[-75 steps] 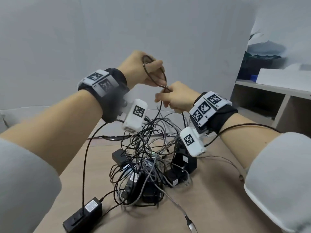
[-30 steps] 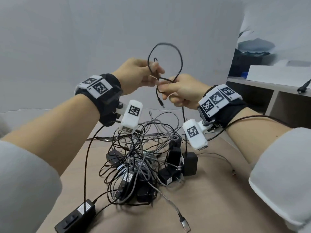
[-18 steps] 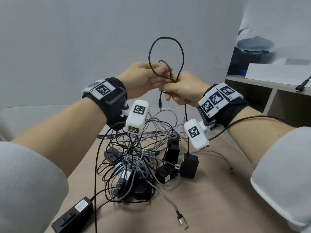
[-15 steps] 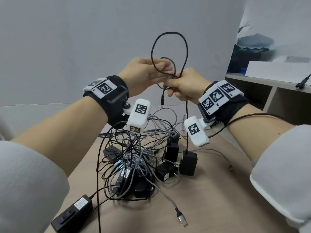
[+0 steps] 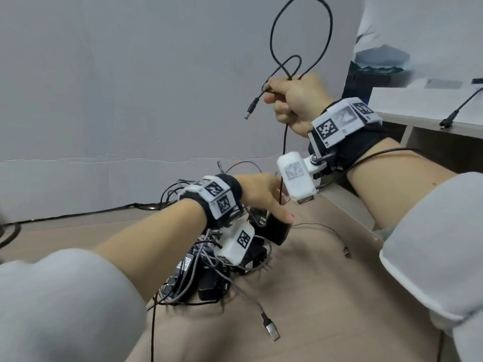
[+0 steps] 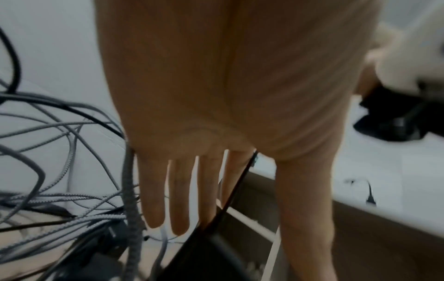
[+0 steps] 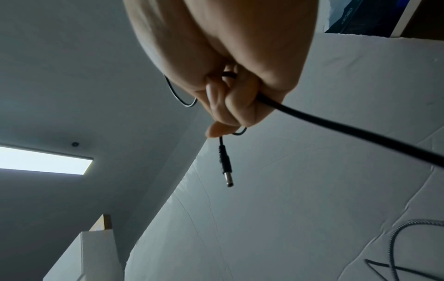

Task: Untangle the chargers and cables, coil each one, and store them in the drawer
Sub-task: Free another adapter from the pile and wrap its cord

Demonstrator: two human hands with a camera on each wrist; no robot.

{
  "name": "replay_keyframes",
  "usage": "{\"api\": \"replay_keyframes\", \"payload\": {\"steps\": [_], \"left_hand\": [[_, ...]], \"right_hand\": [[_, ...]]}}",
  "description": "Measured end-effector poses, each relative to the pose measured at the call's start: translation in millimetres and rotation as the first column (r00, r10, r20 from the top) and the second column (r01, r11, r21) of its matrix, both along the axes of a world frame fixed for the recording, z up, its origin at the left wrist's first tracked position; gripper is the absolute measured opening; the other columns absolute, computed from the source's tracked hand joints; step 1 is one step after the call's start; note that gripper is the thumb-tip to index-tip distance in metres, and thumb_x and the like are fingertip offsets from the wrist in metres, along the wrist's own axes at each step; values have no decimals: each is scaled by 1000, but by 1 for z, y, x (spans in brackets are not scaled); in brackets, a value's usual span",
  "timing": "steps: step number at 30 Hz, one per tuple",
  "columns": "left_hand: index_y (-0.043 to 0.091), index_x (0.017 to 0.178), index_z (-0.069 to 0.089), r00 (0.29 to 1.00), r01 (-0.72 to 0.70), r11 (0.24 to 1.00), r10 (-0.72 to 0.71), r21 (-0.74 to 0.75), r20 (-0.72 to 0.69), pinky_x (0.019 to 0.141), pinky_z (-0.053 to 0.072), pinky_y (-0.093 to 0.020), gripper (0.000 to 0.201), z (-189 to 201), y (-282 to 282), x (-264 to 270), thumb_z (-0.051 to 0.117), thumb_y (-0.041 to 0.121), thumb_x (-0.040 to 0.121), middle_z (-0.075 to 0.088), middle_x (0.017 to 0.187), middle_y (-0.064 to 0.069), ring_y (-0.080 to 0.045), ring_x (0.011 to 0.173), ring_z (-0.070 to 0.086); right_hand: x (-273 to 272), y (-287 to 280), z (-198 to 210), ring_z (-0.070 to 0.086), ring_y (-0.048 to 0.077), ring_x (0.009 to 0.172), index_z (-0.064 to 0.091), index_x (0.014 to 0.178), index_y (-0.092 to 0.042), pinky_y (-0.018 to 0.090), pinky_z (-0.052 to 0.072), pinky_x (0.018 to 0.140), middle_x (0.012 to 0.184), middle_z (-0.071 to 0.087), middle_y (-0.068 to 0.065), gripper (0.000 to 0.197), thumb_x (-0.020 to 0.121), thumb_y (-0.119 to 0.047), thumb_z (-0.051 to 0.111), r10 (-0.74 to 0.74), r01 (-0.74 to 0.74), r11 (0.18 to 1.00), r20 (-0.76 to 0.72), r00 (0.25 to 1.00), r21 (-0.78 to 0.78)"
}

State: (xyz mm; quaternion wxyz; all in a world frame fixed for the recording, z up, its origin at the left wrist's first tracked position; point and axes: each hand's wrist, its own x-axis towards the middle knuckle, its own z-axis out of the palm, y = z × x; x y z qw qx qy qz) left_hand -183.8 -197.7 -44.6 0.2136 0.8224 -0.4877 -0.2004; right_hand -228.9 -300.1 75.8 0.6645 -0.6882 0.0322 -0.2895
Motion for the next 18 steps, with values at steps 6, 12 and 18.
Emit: {"api": "replay_keyframes", "payload": {"steps": [6,12,18], "left_hand": [[16,106,68,971,-21,996,-1,91,240,84,54,-33,32,-18,-4,3,81,34,82,72,104,2,-19,92,66],[11,92,55,876,-140,962,11,-234,-482,103,52,-44,20,-17,18,19,74,17,90,68,101,-13,-22,90,69],[2,117,57,654,-478,745,-53,-466,-755,90,57,-54,35,13,40,34,62,30,96,66,101,-18,-40,105,64]], "right_hand": [[-8,-22,3,31,9,35,56,81,-6,17,20,36,63,55,6,18,98,-4,51,-54,45,989,57,997,142],[-5,-59,-14,35,8,26,41,70,-13,16,25,36,43,45,0,33,102,-4,39,-137,165,938,-111,984,304],[-1,-89,-73,43,14,44,52,72,-12,33,50,58,54,53,3,24,96,-9,50,-326,370,929,-457,827,7]]}}
